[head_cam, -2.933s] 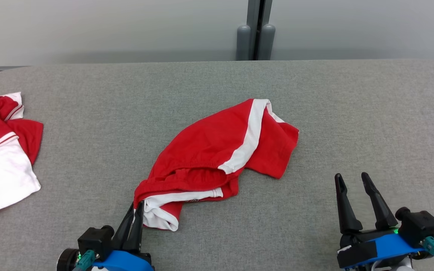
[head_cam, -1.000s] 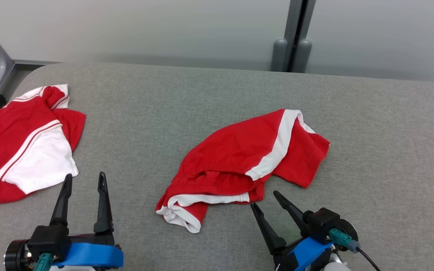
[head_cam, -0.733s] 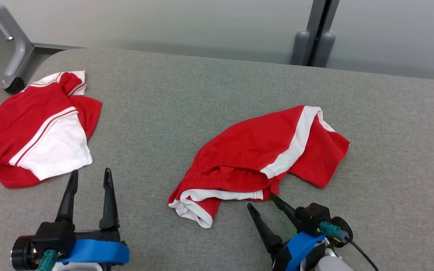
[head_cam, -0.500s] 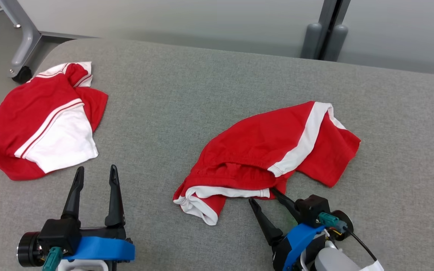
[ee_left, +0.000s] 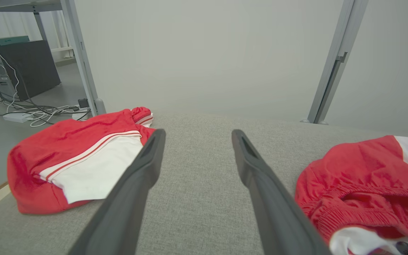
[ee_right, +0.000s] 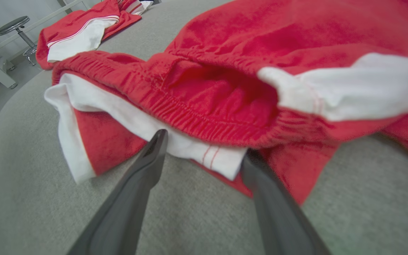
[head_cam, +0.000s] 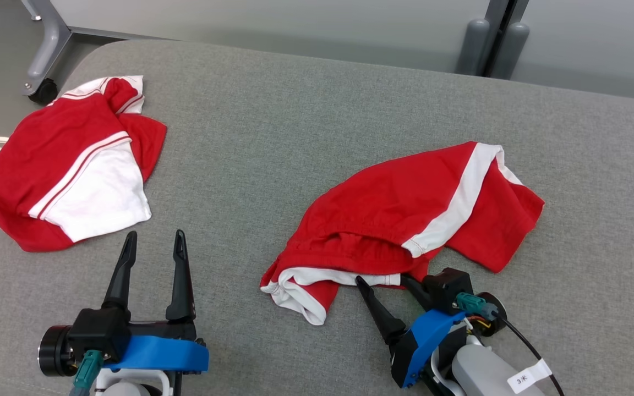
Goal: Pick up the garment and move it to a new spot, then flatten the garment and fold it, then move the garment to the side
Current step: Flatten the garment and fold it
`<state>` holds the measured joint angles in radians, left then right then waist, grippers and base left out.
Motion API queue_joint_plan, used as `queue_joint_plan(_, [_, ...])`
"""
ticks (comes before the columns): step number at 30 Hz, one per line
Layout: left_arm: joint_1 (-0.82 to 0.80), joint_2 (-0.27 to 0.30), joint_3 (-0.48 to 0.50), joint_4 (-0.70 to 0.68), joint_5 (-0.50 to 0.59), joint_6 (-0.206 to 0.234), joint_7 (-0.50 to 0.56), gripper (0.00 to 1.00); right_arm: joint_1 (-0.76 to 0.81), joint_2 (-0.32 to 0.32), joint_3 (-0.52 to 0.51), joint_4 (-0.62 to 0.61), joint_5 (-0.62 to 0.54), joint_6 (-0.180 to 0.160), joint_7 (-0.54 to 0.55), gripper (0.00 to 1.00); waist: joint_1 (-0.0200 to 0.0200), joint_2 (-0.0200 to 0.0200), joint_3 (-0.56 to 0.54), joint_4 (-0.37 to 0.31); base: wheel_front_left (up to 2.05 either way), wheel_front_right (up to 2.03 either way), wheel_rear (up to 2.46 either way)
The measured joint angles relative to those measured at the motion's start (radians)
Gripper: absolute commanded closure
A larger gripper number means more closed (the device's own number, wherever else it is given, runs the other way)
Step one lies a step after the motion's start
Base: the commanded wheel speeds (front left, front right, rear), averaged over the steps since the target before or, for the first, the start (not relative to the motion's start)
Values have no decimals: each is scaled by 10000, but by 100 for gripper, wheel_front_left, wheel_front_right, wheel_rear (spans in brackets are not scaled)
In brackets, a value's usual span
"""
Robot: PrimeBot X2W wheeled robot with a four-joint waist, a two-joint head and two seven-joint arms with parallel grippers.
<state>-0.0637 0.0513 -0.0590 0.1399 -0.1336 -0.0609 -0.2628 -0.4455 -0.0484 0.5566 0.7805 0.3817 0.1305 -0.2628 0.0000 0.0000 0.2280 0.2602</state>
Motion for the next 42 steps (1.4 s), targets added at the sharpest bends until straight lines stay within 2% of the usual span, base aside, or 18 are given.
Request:
queue_joint_plan(1, [-2,2,-40,27,-4,23,-2,0,-114,0,132,113,88,0,-6,100,-1,0,14,8,0,0,0])
queue_joint_plan(9, [3,2,105,48,-63,84,0,0,-161,-33,-54,-382,-27,0,-13,100,0,0,3,-342,0,0,0])
queue_joint_plan(20, [187,0,79,163,-167,67,-2,0,1358,-702,-823,-2627,-451,0,-12,100,0,0,-345,-1307,0,0,0])
queue_joint_plan(23, [227,-4,61,230,-174,23,-2,0,2111,-995,-1386,-3580,-604,0,-13,100,-1,0,-496,-1757,0,0,0])
queue_joint_plan(28, [292,-6,94,272,-173,6,-2,0,3057,-1269,-2121,-4247,-819,0,-12,100,0,0,-667,-2248,0,0,0])
queue_joint_plan(40, [436,-4,238,337,-117,-104,-2,0,4797,-1348,-4209,-4439,-928,0,-12,100,-1,0,-996,-2792,0,0,0])
queue_joint_plan(41, [460,-4,253,339,-102,-105,0,0,4873,-1285,-4303,-4403,-970,0,-12,85,-1,0,-1017,-2812,0,0,0])
queue_joint_plan(42, [485,-4,272,345,-100,-117,-2,0,4924,-1212,-4374,-4387,-997,0,-12,0,-1,0,-1037,-2831,0,0,0])
